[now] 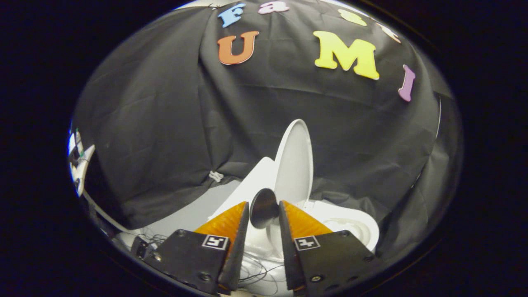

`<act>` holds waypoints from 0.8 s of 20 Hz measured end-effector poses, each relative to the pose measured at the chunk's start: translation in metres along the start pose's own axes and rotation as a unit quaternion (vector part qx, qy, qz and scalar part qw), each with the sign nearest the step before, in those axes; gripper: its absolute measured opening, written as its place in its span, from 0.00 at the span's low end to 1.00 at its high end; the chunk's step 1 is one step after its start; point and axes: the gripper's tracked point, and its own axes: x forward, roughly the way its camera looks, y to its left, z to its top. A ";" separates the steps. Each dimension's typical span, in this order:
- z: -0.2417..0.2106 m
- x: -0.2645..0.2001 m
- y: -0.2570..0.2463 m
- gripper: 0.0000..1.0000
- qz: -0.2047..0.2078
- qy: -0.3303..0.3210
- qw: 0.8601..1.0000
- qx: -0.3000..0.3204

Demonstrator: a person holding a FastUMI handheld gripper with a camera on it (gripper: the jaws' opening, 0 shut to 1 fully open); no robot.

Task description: Open the toilet lid.

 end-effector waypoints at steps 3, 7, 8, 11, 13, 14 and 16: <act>-0.001 -0.027 -0.016 0.56 0.020 -0.021 0.999 0.025; -0.018 -0.071 -0.050 0.70 0.033 -0.046 0.998 0.042; -0.022 -0.083 -0.064 0.71 0.029 -0.057 0.997 0.049; -0.032 -0.114 -0.103 0.86 0.011 -0.093 0.993 0.068; -0.041 -0.131 -0.128 0.94 -0.010 -0.123 0.990 0.064; -0.044 -0.139 -0.141 0.95 -0.021 -0.140 0.988 0.056; -0.054 -0.161 -0.165 0.94 -0.045 -0.170 0.984 0.042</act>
